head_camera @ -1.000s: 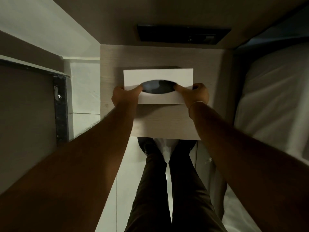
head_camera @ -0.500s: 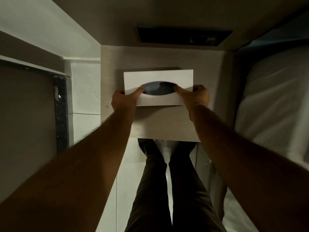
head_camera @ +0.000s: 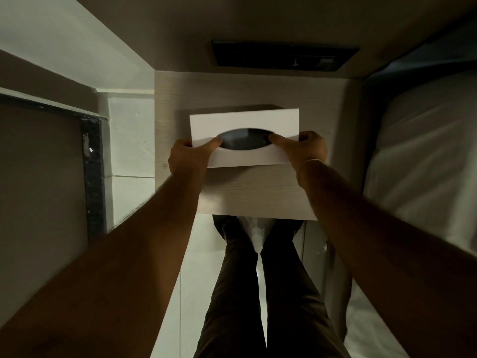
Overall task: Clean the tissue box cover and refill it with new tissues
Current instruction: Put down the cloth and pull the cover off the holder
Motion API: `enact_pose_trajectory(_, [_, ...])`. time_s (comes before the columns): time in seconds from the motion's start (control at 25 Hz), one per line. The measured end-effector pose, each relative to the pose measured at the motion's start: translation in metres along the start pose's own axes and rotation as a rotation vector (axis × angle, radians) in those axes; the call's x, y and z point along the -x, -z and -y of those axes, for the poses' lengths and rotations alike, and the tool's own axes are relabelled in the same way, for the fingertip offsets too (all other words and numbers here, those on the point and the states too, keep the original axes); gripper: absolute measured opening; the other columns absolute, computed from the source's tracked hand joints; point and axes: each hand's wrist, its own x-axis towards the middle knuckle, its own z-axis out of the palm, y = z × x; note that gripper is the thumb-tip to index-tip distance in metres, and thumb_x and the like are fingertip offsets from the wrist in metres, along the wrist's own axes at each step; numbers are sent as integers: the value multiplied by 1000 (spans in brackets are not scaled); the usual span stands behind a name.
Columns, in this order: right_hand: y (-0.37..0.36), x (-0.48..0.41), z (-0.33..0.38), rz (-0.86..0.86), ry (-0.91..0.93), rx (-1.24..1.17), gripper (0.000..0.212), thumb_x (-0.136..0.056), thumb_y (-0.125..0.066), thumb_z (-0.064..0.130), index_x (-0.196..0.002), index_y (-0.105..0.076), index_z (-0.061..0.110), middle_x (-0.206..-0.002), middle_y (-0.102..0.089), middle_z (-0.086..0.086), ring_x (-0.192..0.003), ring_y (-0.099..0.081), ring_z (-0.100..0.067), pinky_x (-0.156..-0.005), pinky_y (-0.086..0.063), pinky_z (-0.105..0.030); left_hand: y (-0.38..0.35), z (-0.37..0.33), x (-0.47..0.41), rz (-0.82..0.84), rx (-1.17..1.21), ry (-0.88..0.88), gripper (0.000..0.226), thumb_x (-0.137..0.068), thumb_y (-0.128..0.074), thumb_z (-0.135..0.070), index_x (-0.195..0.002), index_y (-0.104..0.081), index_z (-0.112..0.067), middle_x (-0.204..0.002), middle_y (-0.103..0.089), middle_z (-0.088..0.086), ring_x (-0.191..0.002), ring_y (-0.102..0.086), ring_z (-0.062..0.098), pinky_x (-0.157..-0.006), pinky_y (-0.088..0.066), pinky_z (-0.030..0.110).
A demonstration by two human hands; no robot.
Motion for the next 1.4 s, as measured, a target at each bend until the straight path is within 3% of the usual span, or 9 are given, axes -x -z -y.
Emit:
enact_pose_trajectory(0.2, [1, -6, 5, 30, -23, 29, 64, -62, -95, 62, -110, -68, 29, -93, -68, 15, -80, -61, -3, -56, -44, -20, 0, 3, -1, 50, 38, 46, 81, -62, -92, -64, -124, -64, -21, -113, -68, -4, -97, -66, 17, -69, -54, 27])
enact_pose_trajectory(0.36, [-1, -6, 6, 31, -5, 44, 64, -64, -94, 61, -112, -67, 27, -93, -66, 15, -79, -59, -1, -56, -43, -18, -14, 2, 9, -15, 227, 99, 67, -68, -95, -52, -116, -54, -28, -101, -59, -13, -83, -57, 6, -59, -43, 19])
enact_pose_trajectory(0.52, [-6, -1, 2, -15, 18, 14, 63, -66, -94, 60, -111, -67, 26, -95, -67, 14, -80, -59, 0, -56, -44, -18, -19, 1, 16, -47, 273, 114, 69, -68, -94, -55, -118, -54, -29, -99, -56, -16, -81, -56, 5, -60, -43, 19])
enact_pose_trajectory(0.68, [-8, -2, 0, -24, 23, -45, 61, -66, -96, 55, -111, -66, 27, -95, -65, 17, -82, -60, 0, -59, -47, -19, -15, 4, 8, 3, 216, 56, 75, -68, -94, -56, -128, -61, -24, -100, -59, -17, -84, -59, 6, -59, -43, 17])
enact_pose_trajectory(0.92, [-6, -5, 6, 20, 20, -25, 53, -71, -95, 51, -108, -66, 27, -91, -63, 17, -79, -58, -1, -57, -43, -17, -9, -2, 5, 17, 102, 13, 67, -73, -91, -54, -125, -62, -22, -97, -60, -15, -82, -58, 5, -61, -44, 19])
enact_pose_trajectory(1.12, [-4, -6, 6, 17, 14, -16, 49, -70, -96, 50, -105, -72, 25, -89, -67, 16, -78, -61, 0, -56, -44, -16, -5, -7, -1, 7, -9, 10, 68, -75, -89, -55, -126, -64, -18, -112, -66, -1, -97, -63, 17, -77, -54, 30])
enact_pose_trajectory(1.28, [-2, -8, 7, 19, 18, 0, 55, -72, -95, 50, -112, -74, 21, -103, -74, 6, -86, -68, -9, -58, -47, -16, -6, -9, -1, 30, -24, -18, 72, -77, -89, -52, -131, -59, -15, -111, -59, -2, -97, -59, 16, -58, -41, 21])
enact_pose_trajectory(1.4, [-2, -10, 9, 16, 18, 32, 60, -71, -94, 52, -116, -71, 20, -105, -71, 5, -83, -64, -7, -60, -46, -18, -4, -10, -3, 30, -55, -26, 73, -75, -90, -55, -128, -59, -16, -108, -57, -4, -90, -57, 13, -62, -43, 22])
